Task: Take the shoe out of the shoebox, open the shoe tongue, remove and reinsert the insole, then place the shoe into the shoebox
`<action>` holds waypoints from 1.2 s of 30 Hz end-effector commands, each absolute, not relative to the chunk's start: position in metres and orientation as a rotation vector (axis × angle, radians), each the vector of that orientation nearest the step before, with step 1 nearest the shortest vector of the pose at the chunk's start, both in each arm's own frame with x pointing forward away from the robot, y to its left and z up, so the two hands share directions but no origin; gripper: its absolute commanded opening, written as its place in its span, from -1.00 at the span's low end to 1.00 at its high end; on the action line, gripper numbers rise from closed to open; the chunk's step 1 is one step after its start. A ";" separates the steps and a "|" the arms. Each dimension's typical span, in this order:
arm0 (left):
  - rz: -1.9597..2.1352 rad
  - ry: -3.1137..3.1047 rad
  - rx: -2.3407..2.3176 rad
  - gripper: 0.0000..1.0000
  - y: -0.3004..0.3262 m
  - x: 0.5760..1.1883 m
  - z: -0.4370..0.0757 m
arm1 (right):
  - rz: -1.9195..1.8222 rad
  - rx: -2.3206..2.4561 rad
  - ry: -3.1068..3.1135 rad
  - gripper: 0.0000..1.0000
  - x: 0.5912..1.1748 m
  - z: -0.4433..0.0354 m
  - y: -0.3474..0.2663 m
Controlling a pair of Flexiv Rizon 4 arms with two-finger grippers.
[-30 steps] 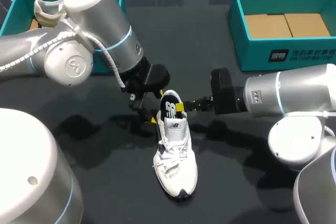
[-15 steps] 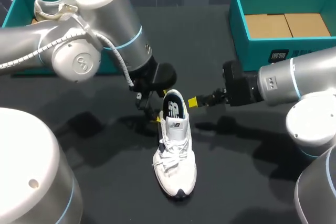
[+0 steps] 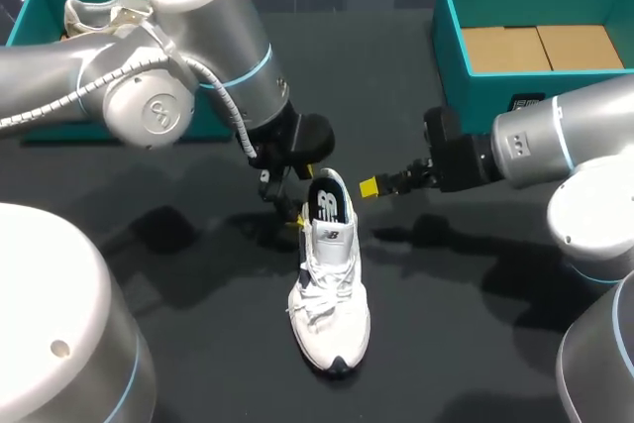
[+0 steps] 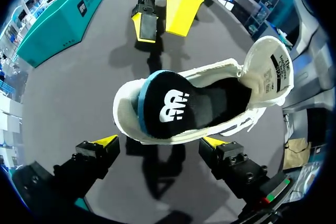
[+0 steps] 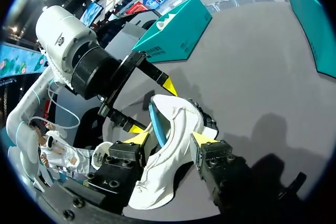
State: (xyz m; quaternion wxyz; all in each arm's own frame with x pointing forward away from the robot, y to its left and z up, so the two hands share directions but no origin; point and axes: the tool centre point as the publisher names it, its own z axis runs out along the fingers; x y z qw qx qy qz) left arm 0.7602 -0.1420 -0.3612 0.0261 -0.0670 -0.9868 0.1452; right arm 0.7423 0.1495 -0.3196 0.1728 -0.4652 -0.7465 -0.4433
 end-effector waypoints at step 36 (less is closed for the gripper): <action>0.466 -3.025 -0.380 1.00 -0.099 0.757 -0.351 | -1.242 -1.348 -2.110 -0.06 0.741 -0.320 0.145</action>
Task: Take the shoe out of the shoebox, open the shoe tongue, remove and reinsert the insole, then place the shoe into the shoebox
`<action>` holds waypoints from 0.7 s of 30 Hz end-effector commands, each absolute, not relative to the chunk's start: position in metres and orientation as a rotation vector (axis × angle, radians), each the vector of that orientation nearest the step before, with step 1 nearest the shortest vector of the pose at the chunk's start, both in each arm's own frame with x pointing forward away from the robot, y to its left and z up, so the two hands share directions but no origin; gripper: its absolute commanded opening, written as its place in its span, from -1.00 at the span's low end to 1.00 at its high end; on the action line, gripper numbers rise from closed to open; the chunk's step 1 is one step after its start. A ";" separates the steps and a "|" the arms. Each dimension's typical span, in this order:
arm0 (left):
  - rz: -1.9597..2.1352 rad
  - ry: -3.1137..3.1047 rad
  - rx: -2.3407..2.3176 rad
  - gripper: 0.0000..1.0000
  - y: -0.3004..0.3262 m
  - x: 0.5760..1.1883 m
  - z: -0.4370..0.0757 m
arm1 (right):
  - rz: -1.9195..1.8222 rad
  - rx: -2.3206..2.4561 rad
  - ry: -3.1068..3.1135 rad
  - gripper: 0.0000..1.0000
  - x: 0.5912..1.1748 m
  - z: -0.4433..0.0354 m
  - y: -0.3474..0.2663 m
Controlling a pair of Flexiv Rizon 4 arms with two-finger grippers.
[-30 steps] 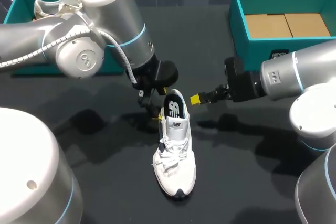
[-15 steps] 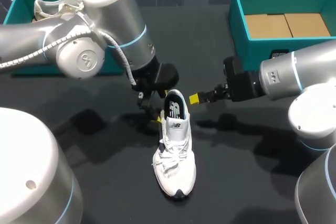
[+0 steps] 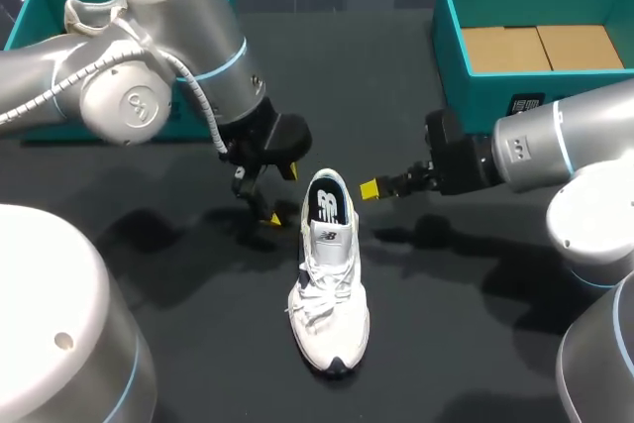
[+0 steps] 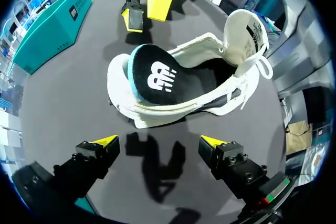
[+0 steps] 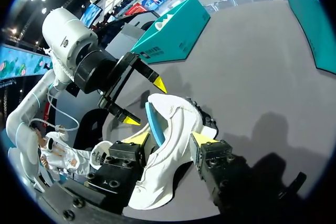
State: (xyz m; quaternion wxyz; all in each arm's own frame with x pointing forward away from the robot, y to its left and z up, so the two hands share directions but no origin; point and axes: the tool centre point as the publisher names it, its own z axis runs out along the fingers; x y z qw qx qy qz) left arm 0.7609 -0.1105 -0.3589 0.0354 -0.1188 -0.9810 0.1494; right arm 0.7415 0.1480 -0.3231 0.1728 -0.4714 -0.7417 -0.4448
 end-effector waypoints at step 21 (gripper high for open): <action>0.347 -3.070 -0.507 1.00 -0.015 0.777 -0.332 | -0.850 -1.509 -2.185 -0.07 0.747 -0.287 0.101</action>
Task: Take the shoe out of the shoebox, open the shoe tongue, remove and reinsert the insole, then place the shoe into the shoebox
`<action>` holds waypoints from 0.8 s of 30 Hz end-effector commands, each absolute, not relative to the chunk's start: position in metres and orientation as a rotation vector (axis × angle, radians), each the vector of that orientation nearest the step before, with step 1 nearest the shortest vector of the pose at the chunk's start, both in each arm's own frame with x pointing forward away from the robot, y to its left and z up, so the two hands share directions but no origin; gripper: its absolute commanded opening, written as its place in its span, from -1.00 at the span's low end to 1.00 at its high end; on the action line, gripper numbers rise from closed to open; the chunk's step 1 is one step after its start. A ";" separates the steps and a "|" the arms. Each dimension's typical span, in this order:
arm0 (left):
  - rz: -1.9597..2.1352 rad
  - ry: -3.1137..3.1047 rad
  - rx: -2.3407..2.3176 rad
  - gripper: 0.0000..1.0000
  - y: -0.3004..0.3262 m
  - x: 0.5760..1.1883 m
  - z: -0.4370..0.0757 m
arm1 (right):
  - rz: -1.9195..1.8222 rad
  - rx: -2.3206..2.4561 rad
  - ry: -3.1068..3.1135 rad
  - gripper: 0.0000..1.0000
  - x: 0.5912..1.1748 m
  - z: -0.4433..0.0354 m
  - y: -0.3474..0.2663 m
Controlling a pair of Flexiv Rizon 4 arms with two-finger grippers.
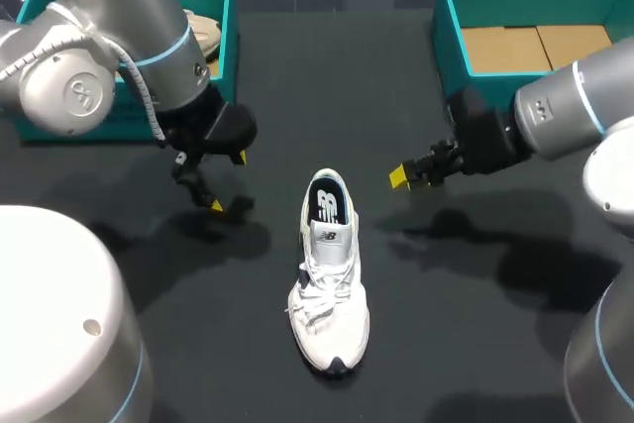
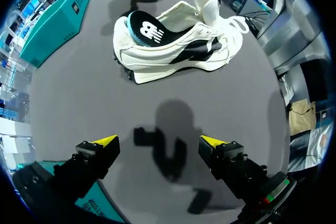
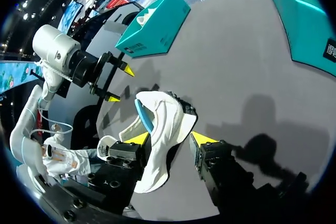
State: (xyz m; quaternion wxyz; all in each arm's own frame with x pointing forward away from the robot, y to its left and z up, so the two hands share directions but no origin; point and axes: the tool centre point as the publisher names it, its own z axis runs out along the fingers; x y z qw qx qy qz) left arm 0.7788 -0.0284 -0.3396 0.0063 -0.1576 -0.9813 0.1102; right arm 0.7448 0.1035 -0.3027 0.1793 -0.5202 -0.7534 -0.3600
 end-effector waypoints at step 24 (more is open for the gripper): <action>0.292 -3.083 -0.658 1.00 0.058 0.825 -0.291 | -0.357 -1.976 -2.277 -1.00 0.739 -0.233 0.105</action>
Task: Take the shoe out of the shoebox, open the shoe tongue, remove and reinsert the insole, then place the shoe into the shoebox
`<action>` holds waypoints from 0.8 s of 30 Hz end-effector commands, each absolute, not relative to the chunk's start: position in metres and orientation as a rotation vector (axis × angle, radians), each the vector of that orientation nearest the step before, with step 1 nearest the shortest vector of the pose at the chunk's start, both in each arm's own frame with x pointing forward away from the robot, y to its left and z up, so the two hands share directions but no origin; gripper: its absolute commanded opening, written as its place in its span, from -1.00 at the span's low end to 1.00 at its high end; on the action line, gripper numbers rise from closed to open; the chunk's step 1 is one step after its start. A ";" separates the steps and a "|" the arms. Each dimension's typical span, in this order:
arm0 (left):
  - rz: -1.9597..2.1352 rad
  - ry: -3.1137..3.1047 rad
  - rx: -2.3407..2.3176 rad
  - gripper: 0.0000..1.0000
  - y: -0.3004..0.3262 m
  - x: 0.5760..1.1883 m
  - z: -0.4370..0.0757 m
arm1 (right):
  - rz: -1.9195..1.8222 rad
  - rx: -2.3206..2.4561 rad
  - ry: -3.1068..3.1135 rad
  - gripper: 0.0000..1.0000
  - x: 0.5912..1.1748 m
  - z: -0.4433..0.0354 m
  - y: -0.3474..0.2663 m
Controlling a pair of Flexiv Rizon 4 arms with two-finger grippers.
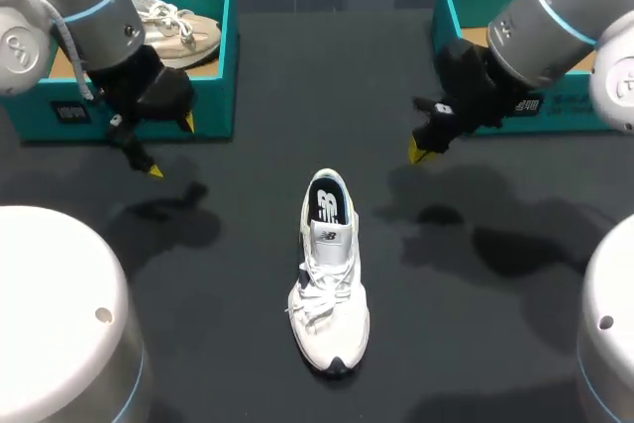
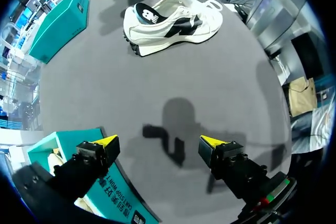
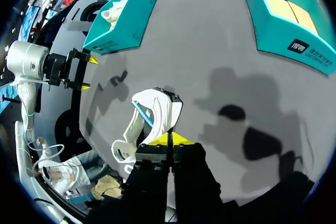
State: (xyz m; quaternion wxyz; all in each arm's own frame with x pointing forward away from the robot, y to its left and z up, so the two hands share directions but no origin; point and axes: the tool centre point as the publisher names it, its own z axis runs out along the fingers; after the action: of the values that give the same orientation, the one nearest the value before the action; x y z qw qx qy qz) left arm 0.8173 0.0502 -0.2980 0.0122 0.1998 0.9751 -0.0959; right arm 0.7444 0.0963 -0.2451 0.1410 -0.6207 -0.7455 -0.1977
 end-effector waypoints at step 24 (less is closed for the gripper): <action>-0.283 2.970 0.839 1.00 0.065 0.849 -0.279 | -0.113 -2.322 -2.292 -1.00 0.723 -0.228 0.171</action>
State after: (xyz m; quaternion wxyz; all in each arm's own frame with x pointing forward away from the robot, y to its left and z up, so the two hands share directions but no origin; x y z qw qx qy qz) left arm 0.8407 0.0624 -0.2814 0.0313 0.2607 0.9613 -0.0832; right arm 0.7303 0.1563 -0.2239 0.0152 -0.7014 -0.7066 -0.0925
